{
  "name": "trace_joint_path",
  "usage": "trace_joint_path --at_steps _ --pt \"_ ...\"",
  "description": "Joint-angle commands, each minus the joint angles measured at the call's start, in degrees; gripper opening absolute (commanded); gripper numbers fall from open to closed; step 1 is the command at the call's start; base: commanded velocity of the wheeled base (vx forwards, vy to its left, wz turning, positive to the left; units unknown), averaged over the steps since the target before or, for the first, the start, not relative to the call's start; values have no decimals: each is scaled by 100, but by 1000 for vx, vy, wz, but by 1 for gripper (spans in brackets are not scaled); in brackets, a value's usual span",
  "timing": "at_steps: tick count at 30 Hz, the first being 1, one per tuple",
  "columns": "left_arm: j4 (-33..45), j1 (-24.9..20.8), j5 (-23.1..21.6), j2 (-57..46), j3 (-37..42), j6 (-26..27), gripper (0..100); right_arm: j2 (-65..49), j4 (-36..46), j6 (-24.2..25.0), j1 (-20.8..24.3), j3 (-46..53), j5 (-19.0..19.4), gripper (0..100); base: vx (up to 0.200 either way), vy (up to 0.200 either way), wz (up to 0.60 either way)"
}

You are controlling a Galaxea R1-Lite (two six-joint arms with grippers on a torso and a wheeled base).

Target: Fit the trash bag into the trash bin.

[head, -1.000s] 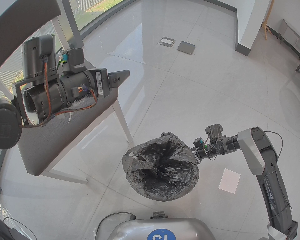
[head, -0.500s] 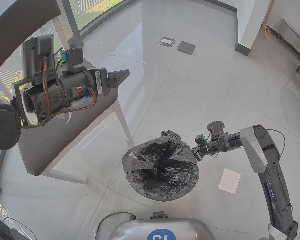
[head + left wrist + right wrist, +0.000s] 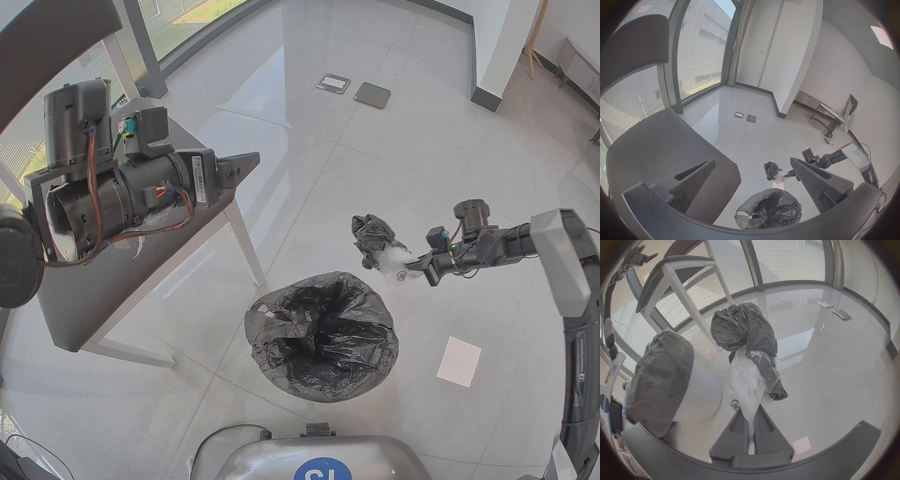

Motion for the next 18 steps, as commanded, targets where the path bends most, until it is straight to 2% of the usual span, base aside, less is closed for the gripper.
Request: trace_joint_path --at_steps 1,7,9,10,13,18 --pt "-10 19 8 -15 267 3 100 -2191 -12 -36 -616 1697 -4 0 0 0 0" --pt "-10 89 17 -112 513 3 100 -3272 -47 -45 -546 2383 5 0 0 0 0" --pt "-19 177 -1 -217 751 3 100 -3888 -47 -45 -238 2752 5 0 0 0 0" --pt "-19 177 -1 -217 751 3 100 -3888 -47 -45 -238 2752 5 0 0 0 0" --pt "-19 379 -124 -358 1032 38 100 -4468 -3 -28 448 3192 5 0 0 0 0" --pt "-28 661 -221 -489 1155 161 100 -4564 -20 -10 1168 3578 -13 0 0 0 0"
